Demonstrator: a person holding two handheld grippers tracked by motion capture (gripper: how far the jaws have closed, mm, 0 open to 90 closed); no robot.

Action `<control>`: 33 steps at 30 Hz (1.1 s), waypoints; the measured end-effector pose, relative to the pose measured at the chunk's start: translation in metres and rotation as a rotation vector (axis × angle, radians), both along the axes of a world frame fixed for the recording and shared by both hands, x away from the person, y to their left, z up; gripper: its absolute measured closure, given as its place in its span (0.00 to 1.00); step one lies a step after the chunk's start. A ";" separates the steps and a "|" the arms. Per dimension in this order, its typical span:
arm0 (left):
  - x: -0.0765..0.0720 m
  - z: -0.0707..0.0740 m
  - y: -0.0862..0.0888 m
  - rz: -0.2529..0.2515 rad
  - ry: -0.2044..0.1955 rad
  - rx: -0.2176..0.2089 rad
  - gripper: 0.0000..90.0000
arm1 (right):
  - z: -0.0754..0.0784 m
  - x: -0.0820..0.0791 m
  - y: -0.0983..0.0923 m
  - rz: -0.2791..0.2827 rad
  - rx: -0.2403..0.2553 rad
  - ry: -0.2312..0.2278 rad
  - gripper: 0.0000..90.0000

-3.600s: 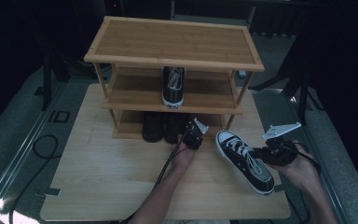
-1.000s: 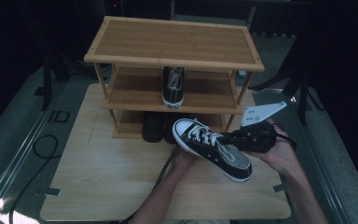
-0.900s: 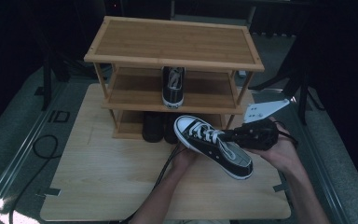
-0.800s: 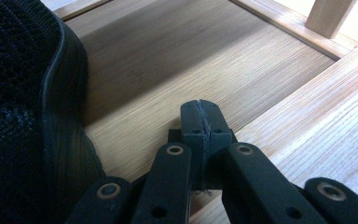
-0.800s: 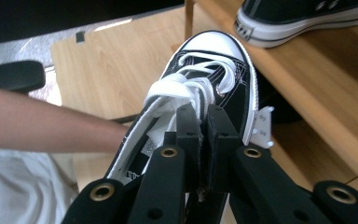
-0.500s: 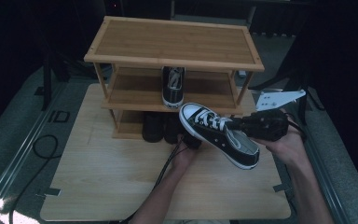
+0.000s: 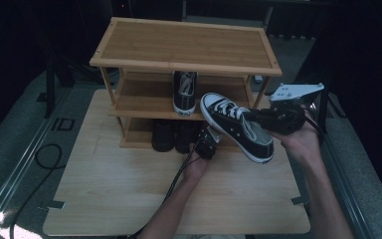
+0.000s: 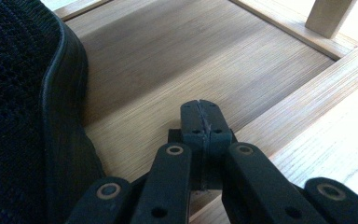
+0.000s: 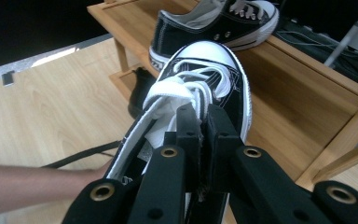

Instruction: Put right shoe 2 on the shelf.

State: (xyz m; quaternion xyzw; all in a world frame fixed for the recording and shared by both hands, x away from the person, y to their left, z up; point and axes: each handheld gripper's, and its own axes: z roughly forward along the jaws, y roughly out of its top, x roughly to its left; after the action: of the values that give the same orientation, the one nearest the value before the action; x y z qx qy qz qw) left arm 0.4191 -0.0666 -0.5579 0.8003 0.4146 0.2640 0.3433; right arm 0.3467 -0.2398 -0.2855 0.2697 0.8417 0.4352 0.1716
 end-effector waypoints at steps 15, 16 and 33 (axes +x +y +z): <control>0.000 0.000 0.000 0.000 0.000 0.000 1.00 | -0.014 0.032 0.029 -0.182 -0.011 -0.024 0.96; 0.000 0.000 0.000 0.000 0.000 0.000 1.00 | -0.016 0.034 0.031 -0.190 -0.011 -0.024 0.96; 0.000 0.000 0.000 -0.005 0.004 -0.012 1.00 | -0.032 0.056 0.051 -0.263 0.033 -0.007 0.96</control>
State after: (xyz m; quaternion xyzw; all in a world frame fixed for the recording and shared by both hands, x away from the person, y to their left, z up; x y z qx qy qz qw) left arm 0.4188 -0.0667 -0.5583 0.7997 0.4150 0.2590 0.3481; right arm 0.4022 -0.1893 -0.3175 0.3792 0.7910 0.4237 0.2257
